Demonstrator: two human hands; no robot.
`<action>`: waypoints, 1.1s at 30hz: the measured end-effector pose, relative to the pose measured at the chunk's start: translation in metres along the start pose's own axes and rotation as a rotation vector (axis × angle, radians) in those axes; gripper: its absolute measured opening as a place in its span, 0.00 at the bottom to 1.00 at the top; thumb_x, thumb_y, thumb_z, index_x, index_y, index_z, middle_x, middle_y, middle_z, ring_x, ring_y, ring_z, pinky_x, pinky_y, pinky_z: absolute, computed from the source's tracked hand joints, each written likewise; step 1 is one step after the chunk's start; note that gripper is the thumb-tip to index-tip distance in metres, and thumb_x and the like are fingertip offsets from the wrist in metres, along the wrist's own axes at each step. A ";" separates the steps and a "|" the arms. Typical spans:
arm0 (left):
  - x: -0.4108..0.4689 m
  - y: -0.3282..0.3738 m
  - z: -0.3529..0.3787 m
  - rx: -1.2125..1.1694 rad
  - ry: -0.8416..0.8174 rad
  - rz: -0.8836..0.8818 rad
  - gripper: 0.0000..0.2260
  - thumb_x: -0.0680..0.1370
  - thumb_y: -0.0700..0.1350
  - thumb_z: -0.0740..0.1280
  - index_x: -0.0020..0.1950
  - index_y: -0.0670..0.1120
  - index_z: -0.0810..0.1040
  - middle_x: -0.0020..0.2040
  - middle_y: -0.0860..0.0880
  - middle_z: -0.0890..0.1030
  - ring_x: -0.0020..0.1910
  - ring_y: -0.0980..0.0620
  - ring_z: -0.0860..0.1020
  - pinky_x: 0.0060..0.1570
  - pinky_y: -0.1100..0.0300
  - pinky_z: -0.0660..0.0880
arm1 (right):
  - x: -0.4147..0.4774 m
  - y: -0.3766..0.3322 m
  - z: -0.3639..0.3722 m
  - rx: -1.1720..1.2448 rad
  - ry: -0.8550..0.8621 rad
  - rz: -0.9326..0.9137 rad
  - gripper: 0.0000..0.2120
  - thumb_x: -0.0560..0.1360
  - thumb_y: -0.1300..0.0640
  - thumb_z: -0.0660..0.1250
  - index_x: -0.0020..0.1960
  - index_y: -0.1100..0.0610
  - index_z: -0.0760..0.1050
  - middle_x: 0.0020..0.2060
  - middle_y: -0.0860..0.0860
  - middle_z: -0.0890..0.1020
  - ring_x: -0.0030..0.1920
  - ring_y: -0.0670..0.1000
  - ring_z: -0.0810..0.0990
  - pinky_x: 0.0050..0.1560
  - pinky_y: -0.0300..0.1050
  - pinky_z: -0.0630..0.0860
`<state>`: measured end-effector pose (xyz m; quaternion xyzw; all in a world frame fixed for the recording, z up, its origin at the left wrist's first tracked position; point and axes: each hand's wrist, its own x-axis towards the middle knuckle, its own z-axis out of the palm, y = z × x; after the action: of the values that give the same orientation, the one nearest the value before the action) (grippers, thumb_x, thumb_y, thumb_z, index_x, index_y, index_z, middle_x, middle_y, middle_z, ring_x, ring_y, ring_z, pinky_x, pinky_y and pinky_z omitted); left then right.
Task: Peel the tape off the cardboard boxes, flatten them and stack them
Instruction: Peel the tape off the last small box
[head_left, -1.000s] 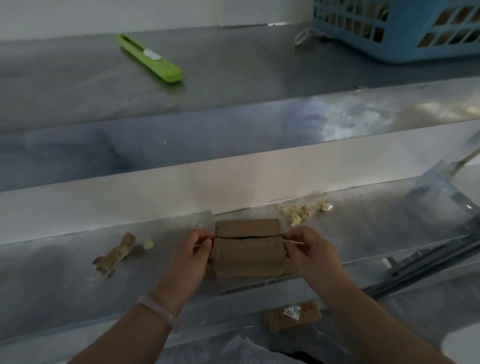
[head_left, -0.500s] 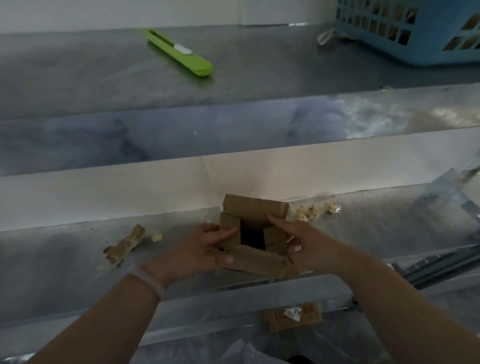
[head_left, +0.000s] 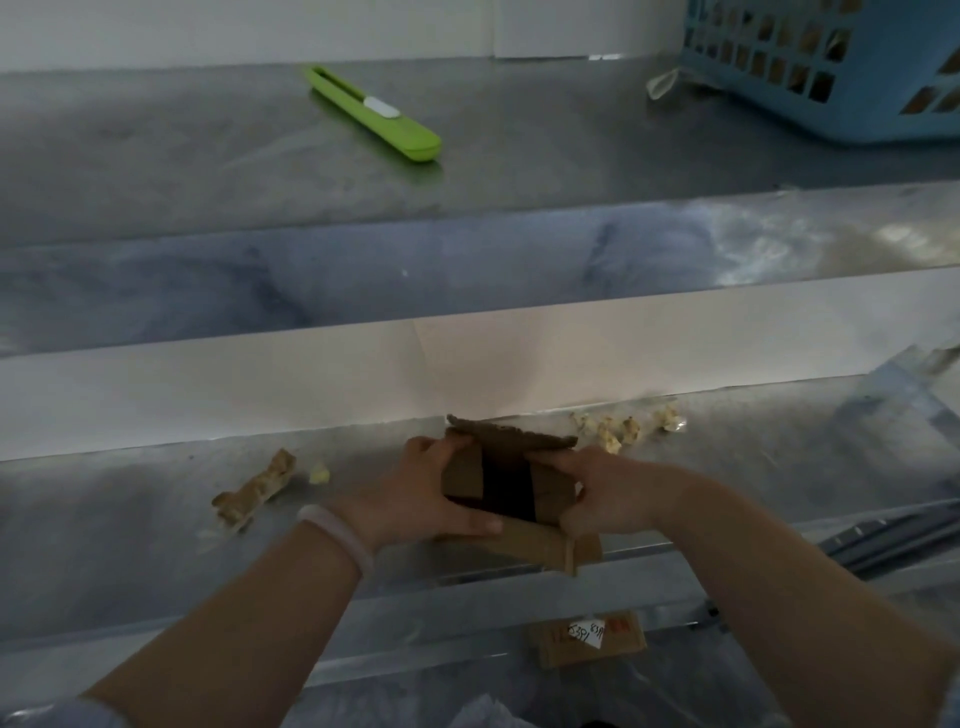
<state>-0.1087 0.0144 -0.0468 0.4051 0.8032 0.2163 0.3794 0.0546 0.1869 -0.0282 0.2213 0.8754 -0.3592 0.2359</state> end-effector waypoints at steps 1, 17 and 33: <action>0.000 0.003 0.004 0.081 -0.003 0.002 0.51 0.58 0.66 0.76 0.74 0.58 0.53 0.64 0.53 0.57 0.65 0.51 0.64 0.64 0.58 0.66 | 0.002 -0.003 -0.001 -0.010 -0.007 0.028 0.45 0.60 0.46 0.65 0.76 0.41 0.56 0.60 0.50 0.74 0.56 0.50 0.77 0.56 0.48 0.79; -0.015 0.009 0.025 0.103 0.554 0.184 0.33 0.68 0.51 0.70 0.67 0.52 0.57 0.57 0.47 0.68 0.47 0.47 0.76 0.44 0.50 0.78 | -0.013 -0.031 0.032 0.146 0.521 0.064 0.18 0.71 0.53 0.69 0.53 0.48 0.61 0.44 0.50 0.75 0.39 0.48 0.77 0.32 0.39 0.70; -0.051 -0.071 0.038 0.320 0.443 0.551 0.27 0.76 0.43 0.54 0.74 0.61 0.60 0.75 0.52 0.60 0.68 0.54 0.65 0.66 0.62 0.65 | -0.006 0.012 0.055 1.179 0.425 0.072 0.15 0.75 0.53 0.70 0.62 0.49 0.76 0.50 0.53 0.85 0.52 0.54 0.83 0.55 0.57 0.79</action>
<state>-0.0934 -0.0662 -0.0947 0.6034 0.7503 0.2642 0.0562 0.0804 0.1528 -0.0659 0.4099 0.5500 -0.7217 -0.0931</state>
